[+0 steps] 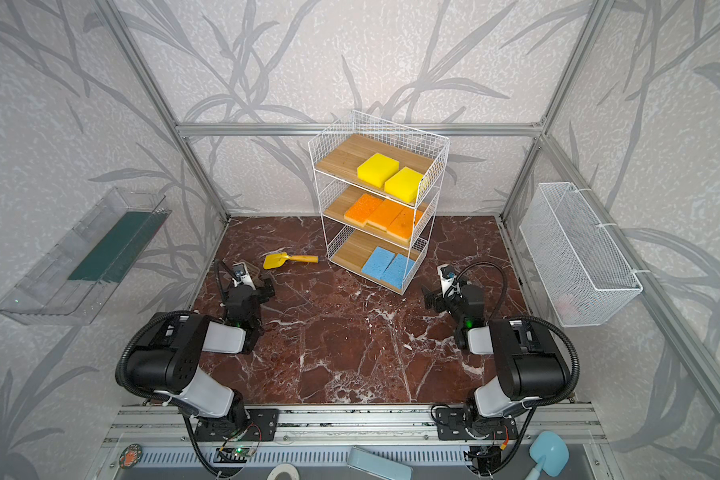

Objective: Place and organize the cleaning sponges onto the shelf

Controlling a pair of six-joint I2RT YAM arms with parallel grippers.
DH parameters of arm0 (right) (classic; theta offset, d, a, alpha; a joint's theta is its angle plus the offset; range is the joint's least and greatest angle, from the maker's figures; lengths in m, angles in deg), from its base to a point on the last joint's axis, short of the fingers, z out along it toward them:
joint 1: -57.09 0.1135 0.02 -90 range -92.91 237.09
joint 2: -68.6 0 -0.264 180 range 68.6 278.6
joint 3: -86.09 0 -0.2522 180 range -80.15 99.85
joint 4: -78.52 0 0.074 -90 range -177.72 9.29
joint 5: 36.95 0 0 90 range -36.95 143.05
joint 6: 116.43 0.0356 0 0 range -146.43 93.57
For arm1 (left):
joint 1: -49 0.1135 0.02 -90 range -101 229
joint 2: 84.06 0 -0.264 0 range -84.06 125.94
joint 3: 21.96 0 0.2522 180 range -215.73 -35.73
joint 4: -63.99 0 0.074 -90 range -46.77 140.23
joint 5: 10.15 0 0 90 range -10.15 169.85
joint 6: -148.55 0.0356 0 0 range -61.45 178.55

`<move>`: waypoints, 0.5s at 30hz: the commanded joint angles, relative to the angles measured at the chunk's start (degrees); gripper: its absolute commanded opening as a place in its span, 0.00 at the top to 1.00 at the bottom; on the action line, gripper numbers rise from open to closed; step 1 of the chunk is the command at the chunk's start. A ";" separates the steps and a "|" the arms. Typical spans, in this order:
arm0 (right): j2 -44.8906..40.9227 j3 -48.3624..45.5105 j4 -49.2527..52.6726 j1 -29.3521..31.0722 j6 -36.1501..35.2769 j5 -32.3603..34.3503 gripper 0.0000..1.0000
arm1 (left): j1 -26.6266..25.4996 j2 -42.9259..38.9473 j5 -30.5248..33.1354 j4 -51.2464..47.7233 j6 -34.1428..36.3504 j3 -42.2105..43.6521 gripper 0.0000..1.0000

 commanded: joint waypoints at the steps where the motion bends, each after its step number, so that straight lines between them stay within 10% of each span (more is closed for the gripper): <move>1: 1.75 -3.41 -12.39 -0.17 2.87 6.27 0.01 | -0.06 1.30 -0.31 12.19 0.85 5.05 0.01; 15: 0.12 5.56 6.16 2.01 -0.67 4.27 0.01 | -0.47 0.12 1.12 4.39 0.93 1.77 0.01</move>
